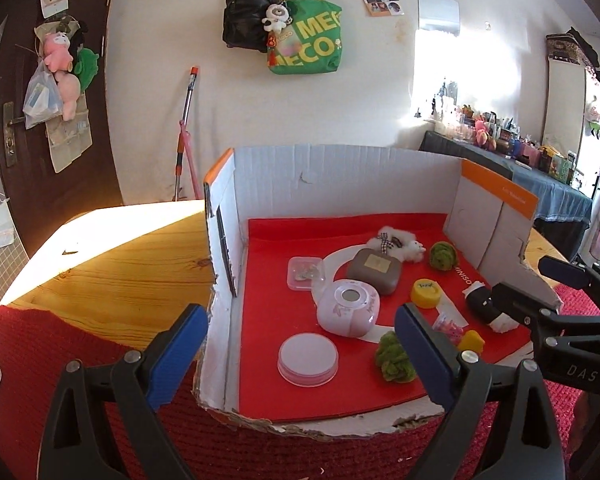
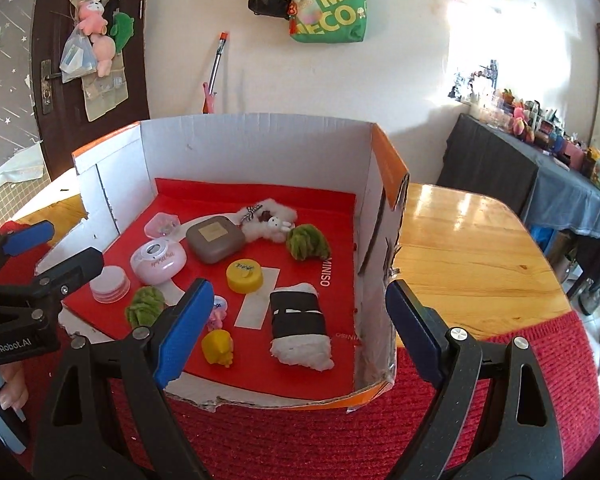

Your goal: Organize objects

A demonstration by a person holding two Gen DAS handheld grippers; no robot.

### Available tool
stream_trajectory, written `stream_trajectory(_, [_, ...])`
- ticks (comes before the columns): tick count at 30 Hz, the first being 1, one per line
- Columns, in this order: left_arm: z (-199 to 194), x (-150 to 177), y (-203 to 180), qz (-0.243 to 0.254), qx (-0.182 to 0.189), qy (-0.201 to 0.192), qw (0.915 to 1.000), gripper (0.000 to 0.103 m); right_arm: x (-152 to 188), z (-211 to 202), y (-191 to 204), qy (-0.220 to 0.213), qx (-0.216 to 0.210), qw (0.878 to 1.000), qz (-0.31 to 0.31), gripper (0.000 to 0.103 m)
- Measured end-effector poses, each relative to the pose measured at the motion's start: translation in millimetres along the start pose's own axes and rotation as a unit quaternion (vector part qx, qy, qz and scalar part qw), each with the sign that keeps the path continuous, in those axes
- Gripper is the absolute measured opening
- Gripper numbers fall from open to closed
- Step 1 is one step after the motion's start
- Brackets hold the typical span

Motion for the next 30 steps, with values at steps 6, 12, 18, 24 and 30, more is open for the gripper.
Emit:
stream_trajectory(6, [4.9,1.6,1.3,-0.007,0.004,0.006,0.9999,0.096,2.4,3.8,-0.8,-0.002,0.007,1.000,-0.003,0.088])
stream_trajectory(12, [5.0,2.2,-1.3,0.000,0.002,0.006,1.0000,0.096,2.9,3.9,-2.9,-0.003,0.008,1.000,0.001,0.092])
stream_trajectory(18, [5.1,2.8,-2.2,0.001,0.000,0.007,1.0000,0.096,2.8,3.6,-4.2,-0.004,0.007,1.000,0.006,0.092])
stream_trajectory(24, [5.5,4.0,-2.2,-0.001,0.000,0.009,1.0000,0.097,3.3,4.6,-5.3,-0.003,0.005,1.000,0.011,0.093])
stream_trajectory(30, [5.8,4.7,-2.0,-0.002,0.000,0.011,0.9999,0.099,3.2,4.3,-5.5,-0.003,0.005,1.000,0.011,0.093])
Point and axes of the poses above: each gripper's, at about its wrist camera, not at the fingertips, and z roughly the way its jaws point, y to its left, x to its underside, the point moved 10 cm from there along z, roughly the way its jaws point, and after that the axes turned 4 degrees about z, right-handed, at the moved point
